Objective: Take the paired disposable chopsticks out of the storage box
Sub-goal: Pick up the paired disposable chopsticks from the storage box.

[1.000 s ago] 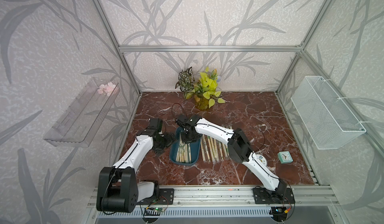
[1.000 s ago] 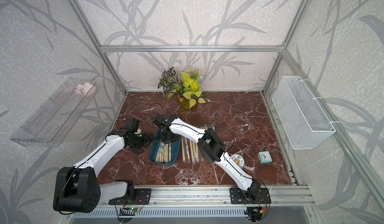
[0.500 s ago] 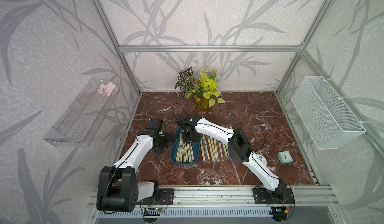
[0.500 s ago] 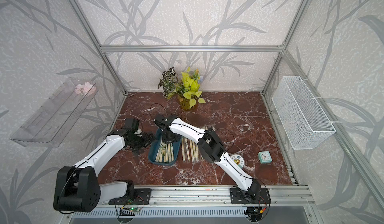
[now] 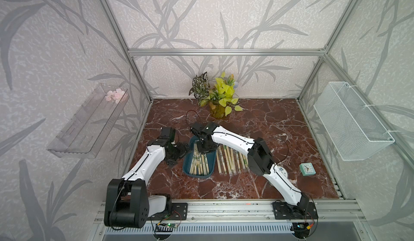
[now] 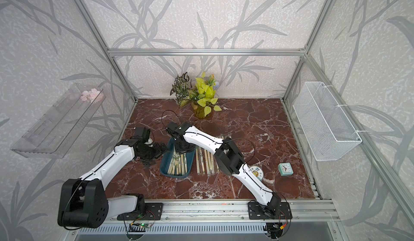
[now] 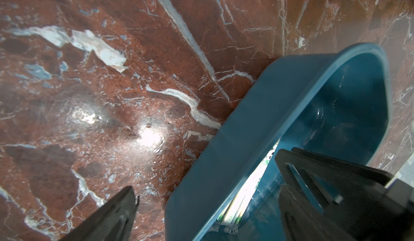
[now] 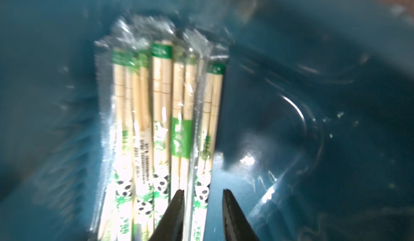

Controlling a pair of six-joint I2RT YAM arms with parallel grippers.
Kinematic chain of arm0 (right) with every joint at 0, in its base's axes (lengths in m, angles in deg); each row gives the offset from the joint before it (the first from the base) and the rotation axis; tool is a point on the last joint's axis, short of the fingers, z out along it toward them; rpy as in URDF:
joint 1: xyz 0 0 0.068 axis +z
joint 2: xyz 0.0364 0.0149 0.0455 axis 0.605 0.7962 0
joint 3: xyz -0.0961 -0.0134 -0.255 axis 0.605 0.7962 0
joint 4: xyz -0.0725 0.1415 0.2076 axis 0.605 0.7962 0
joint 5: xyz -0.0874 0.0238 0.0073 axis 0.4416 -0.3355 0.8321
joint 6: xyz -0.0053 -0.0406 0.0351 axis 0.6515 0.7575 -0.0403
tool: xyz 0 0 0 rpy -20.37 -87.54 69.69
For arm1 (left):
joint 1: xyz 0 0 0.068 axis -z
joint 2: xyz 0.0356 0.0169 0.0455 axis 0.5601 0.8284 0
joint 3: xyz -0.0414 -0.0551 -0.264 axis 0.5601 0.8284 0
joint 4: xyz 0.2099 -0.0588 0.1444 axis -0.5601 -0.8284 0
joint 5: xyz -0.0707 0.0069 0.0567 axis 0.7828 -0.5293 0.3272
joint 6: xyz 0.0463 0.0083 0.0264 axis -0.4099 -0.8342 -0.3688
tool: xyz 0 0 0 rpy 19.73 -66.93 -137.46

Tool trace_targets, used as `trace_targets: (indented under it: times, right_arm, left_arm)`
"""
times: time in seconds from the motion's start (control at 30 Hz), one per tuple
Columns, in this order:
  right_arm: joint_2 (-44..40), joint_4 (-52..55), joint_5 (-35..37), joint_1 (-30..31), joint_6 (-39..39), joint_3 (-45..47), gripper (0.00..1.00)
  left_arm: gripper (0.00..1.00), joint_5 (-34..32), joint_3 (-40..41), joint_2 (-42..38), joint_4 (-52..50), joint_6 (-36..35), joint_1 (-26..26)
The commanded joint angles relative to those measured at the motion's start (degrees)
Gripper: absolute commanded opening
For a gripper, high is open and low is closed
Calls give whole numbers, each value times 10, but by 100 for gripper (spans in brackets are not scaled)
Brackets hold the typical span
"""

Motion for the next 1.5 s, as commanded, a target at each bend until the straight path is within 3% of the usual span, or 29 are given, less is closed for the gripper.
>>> trace_targets:
  times: [0.0,0.43,0.9,1.47]
  right_arm:
    - [-19,14,16,-3,9,20,30]
    - [24,48,8,4,22,-11,30]
    - [9,43,-1,9,17,-8,30]
    - [72,111,0,19,45,-78,28]
  left_arm:
    - [100,-4,2,-3,-5,-3,-2]
    - [100,-4,5,-2,4,-1,-2]
    - [100,3,5,9,17,2,-3]
    - [100,5,-2,21,19,1,-2]
